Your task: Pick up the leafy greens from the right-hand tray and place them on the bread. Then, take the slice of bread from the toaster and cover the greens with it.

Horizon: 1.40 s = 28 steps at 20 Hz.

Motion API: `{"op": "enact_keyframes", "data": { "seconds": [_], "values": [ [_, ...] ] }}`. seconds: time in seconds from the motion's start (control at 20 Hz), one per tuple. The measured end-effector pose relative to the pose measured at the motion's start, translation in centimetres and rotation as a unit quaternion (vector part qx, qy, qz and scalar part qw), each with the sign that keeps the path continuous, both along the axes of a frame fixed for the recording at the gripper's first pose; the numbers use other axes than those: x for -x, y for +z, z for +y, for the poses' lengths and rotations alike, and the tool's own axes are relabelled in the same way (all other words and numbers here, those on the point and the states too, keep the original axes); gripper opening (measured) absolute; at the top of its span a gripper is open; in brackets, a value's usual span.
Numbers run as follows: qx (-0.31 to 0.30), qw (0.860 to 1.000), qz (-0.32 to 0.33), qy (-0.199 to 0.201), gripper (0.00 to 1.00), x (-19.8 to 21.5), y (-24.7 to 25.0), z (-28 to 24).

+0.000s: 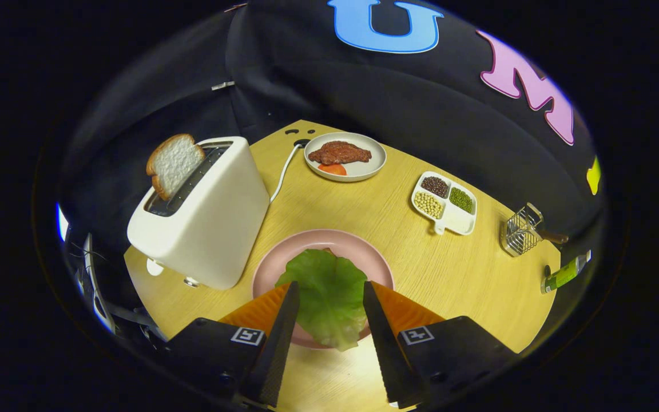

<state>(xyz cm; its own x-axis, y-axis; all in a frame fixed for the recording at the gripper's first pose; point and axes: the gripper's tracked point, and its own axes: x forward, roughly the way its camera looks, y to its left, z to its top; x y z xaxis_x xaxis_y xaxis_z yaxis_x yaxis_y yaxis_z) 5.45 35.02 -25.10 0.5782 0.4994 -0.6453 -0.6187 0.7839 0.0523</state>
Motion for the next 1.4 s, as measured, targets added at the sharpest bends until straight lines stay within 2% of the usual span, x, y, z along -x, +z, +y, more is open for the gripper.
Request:
{"op": "enact_keyframes", "data": {
  "seconds": [0.25,0.4,0.6,0.95,1.2,1.4],
  "values": [
    [-0.054,0.997,-0.048,0.008,0.71,1.4,7.1,3.0],
    [-0.095,0.992,-0.075,0.037,0.72,2.8,12.4,7.1],
    [-0.101,0.988,-0.09,0.071,0.73,3.8,16.0,12.7],
    [-0.063,0.99,-0.087,0.097,0.73,5.0,14.6,21.0],
    [-0.014,0.994,-0.078,0.074,0.72,3.3,11.0,23.1],
    [0.0,0.997,-0.06,0.055,0.65,1.8,9.5,24.1]
  ]
}}
